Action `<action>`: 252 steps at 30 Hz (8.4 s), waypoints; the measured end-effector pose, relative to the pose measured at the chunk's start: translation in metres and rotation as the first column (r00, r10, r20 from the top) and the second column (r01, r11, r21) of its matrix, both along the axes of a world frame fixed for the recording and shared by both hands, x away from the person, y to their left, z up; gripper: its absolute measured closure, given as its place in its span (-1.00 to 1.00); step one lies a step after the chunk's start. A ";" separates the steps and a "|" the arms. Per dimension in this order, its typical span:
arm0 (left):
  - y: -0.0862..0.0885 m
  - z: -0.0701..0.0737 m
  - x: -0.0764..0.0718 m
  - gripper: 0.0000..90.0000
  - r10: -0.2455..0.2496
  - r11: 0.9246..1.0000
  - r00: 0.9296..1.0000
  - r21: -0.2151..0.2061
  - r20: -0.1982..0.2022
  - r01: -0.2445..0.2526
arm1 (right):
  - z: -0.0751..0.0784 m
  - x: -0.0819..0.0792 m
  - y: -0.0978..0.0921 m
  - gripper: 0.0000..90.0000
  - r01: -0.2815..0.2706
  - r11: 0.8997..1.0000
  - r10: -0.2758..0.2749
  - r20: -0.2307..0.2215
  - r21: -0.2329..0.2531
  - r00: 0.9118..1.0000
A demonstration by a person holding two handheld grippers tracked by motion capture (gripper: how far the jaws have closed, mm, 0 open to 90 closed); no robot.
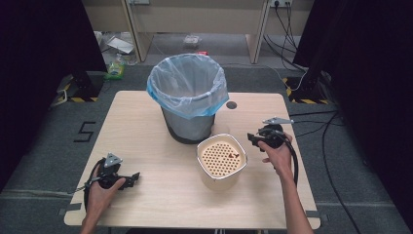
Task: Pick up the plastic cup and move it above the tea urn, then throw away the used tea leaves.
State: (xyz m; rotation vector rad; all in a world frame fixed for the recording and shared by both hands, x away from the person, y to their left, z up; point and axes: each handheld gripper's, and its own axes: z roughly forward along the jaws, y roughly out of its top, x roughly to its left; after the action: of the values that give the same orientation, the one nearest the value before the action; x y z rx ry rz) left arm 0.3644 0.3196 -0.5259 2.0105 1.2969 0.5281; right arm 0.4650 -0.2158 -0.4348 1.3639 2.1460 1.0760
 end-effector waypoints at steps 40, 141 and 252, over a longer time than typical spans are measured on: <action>0.000 0.000 0.000 -1.00 0.000 1.000 1.000 0.000 0.000 0.000 | 0.015 0.051 0.064 0.48 -0.206 0.979 0.205 -0.041 -0.010 0.978; 0.000 0.000 -0.001 -1.00 0.002 1.000 1.000 0.002 -0.001 -0.002 | 0.077 -0.063 0.066 0.93 -0.012 0.891 0.283 0.534 -0.454 0.796; 0.000 0.000 -0.002 -1.00 0.006 1.000 1.000 0.001 0.000 -0.006 | 0.062 -0.067 0.046 0.95 0.042 0.991 0.047 0.631 -0.125 0.774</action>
State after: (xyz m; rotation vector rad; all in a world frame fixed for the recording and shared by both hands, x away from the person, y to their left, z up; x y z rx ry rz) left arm 0.3624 0.3197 -0.5259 2.0077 1.3037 0.5311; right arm 0.3979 -0.1698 -0.3732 0.7701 1.6679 1.1601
